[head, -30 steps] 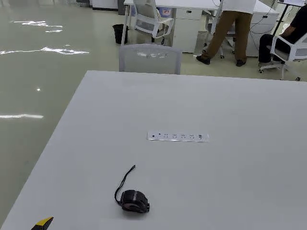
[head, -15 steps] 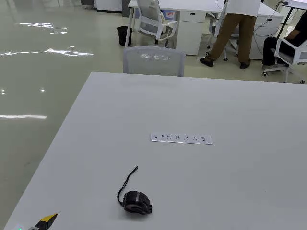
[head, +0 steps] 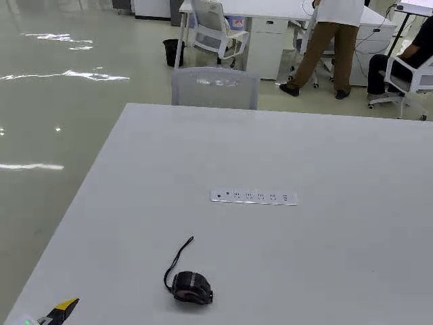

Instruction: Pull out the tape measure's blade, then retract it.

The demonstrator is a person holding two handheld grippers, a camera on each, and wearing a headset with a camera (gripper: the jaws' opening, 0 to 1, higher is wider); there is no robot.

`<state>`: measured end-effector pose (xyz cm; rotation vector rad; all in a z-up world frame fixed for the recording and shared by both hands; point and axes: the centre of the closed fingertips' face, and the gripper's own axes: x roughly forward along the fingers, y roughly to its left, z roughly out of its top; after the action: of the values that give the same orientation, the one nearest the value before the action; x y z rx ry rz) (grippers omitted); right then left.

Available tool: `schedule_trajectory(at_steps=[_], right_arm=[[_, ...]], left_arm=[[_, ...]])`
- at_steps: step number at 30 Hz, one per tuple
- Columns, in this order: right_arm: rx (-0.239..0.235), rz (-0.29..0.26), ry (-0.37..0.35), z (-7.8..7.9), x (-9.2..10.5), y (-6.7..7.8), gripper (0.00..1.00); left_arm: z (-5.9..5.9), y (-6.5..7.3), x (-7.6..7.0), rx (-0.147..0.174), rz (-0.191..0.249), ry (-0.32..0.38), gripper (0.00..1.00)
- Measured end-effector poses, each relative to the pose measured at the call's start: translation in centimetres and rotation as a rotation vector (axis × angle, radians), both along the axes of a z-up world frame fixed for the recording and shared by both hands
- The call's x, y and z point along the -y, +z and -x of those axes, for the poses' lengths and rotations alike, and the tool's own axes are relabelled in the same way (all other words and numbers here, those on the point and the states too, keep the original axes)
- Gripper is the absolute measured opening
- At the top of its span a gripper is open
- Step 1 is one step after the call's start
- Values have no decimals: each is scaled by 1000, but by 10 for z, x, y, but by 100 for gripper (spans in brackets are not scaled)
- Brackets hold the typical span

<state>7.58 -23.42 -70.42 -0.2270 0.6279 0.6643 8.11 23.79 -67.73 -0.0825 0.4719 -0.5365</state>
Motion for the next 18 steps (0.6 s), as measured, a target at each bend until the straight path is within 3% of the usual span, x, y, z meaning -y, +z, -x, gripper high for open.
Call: schedule_trajectory(at_steps=[1, 3, 7, 9, 13, 18], right_arm=[[-3, 1, 0, 0, 1, -2, 100], [-1, 4, 3, 1, 0, -3, 100], [3, 6, 9, 1, 0, -4, 100], [-4, 5, 4, 1, 1, -5, 100], [-8, 8, 1, 2, 4, -8, 100], [-12, 9, -3, 4, 4, -8, 100]], left_arm=[[-2, -1, -5, 1, 1, -1, 99], [1, 1, 10, 4, -2, 0, 99], [-2, 2, 8, 5, -3, -2, 99], [-5, -1, -3, 3, -5, -5, 99], [-1, 1, 14, 5, -4, -1, 99], [-2, 5, 9, 8, -3, 1, 99]])
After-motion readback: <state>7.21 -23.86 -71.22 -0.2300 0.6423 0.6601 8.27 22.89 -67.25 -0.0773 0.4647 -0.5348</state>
